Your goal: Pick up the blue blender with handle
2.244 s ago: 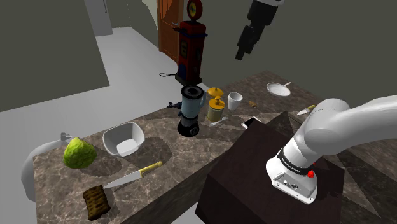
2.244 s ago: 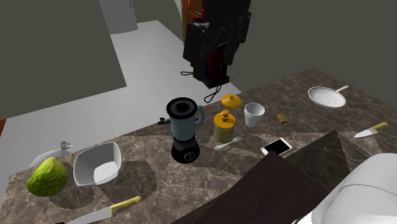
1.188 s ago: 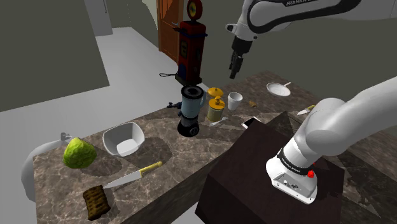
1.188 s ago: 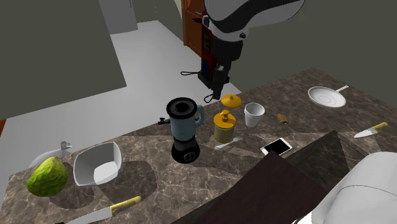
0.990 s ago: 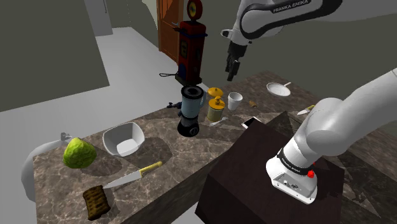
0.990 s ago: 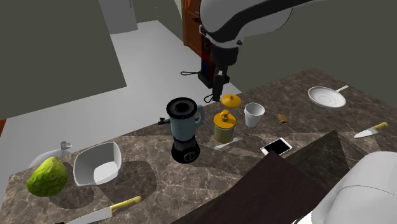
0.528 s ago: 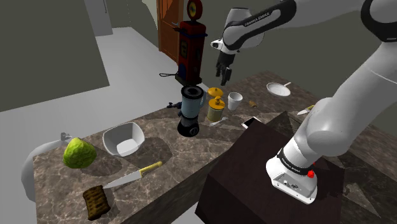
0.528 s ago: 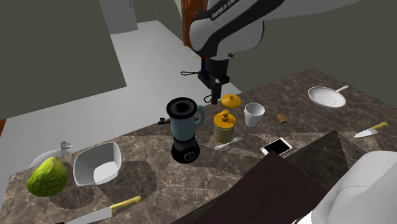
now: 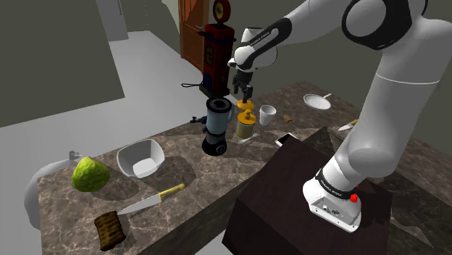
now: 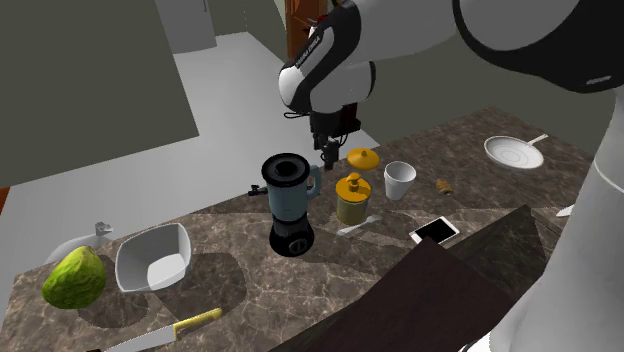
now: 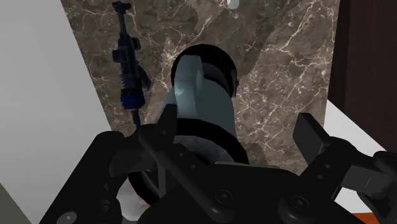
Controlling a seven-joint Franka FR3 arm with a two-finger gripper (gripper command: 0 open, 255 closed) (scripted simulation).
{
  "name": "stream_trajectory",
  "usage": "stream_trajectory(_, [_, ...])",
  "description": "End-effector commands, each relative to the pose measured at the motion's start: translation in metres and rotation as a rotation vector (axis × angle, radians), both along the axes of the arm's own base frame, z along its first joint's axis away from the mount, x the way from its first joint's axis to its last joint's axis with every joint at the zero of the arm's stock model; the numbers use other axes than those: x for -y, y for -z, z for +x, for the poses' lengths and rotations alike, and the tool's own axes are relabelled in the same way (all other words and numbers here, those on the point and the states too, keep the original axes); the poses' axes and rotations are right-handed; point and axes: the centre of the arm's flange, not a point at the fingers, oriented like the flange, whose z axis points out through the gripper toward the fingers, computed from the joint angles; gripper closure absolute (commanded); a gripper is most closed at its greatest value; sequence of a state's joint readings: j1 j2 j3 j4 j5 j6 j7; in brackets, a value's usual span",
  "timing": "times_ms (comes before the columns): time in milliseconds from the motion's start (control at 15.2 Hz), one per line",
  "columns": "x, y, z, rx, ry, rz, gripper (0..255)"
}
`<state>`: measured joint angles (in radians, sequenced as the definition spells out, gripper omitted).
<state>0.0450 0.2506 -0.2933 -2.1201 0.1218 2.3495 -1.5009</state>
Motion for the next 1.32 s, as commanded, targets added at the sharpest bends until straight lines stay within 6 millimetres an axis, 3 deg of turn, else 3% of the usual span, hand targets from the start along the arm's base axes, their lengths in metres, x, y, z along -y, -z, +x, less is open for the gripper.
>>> stream_trajectory(0, [0.001,0.021,0.019,-0.003,-0.072,-0.005,0])
stream_trajectory(264, [0.002,0.053,0.049,-0.007,-0.182,-0.013,0])
stream_trajectory(726, [0.002,0.093,0.049,-0.007,-0.182,-0.013,0])
stream_trajectory(858, [0.002,0.093,0.049,-0.007,-0.182,-0.013,0])
stream_trajectory(924, [0.002,0.093,0.049,-0.007,-0.182,-0.013,255])
stream_trajectory(1254, [0.002,0.094,0.049,-0.007,-0.182,-0.013,255])
